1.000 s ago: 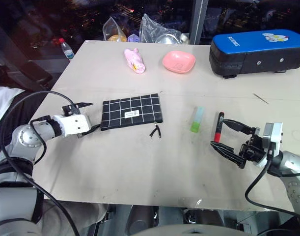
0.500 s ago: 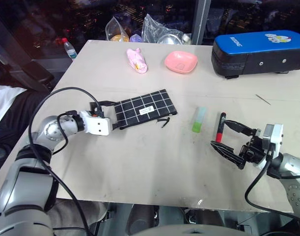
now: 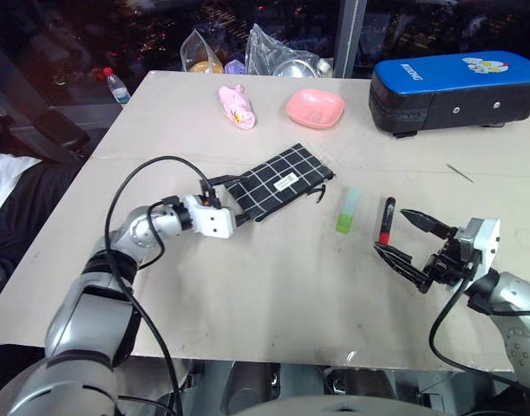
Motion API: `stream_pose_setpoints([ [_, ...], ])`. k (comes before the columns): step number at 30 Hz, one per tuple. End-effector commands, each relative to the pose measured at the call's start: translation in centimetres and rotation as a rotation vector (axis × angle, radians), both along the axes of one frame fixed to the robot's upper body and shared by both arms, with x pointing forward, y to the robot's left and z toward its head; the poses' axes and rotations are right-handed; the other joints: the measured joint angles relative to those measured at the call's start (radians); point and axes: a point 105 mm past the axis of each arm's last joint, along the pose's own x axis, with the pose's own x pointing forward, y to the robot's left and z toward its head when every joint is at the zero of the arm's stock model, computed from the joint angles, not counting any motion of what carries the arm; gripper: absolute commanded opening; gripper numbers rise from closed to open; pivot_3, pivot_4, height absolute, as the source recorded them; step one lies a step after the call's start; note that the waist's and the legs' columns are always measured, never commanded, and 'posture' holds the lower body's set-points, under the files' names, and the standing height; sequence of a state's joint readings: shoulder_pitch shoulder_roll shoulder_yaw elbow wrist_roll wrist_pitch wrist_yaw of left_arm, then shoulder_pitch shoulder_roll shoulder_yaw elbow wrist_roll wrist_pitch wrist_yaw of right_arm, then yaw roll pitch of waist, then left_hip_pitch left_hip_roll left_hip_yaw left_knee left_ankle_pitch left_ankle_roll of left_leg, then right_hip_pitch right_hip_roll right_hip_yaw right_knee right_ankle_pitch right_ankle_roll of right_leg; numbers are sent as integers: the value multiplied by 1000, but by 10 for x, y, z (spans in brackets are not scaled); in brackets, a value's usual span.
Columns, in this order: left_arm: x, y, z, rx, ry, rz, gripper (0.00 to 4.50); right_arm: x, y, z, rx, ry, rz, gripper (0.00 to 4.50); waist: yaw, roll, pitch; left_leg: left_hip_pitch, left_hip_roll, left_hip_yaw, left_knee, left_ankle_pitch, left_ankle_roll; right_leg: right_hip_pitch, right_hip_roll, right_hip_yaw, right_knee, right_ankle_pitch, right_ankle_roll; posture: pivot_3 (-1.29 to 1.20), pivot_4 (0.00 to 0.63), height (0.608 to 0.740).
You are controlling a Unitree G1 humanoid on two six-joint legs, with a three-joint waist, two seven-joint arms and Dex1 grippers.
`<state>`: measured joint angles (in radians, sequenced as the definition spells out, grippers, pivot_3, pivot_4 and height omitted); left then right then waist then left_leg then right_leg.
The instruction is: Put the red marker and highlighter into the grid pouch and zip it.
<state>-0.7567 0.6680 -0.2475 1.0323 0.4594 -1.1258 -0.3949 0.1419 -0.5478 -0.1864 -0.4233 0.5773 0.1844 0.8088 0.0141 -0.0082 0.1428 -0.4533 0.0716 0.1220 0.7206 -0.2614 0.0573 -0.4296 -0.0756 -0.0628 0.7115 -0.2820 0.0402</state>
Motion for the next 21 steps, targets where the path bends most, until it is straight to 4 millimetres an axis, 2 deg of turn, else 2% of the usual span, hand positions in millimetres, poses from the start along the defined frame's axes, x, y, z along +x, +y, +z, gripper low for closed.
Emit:
stream_pose_setpoints([
  [1, 11, -13, 12, -40, -67, 19, 4407, 0, -6, 11, -14, -63, -36, 4500, 0, 0, 0, 0, 0, 0, 0, 0, 0, 0, 0, 0, 0, 0, 0, 0, 150, 688],
  [9, 27, -40, 2, -19, -112, 59, 4407, 1, -10, 11, -16, -72, -55, 4500, 2, -1, 0, 0, -1, 0, 0, 0, 0, 0, 1, 0, 0, 0, 0, 0, 150, 688],
  [18, 42, -66, 8, 6, -201, 77, 4407, 0, -15, 11, -16, -76, -83, 4500, 2, -2, 1, 0, -1, 0, 0, 0, 0, 0, 1, 0, 0, 0, 0, 0, 150, 688],
  [21, 46, -77, 10, 27, -244, 75, 3587, 7, -24, 12, 7, -68, -173, 4500, 1, -2, 1, 0, -1, 0, 0, 0, -1, 0, 1, 0, 0, 0, 0, 0, 150, 688],
])
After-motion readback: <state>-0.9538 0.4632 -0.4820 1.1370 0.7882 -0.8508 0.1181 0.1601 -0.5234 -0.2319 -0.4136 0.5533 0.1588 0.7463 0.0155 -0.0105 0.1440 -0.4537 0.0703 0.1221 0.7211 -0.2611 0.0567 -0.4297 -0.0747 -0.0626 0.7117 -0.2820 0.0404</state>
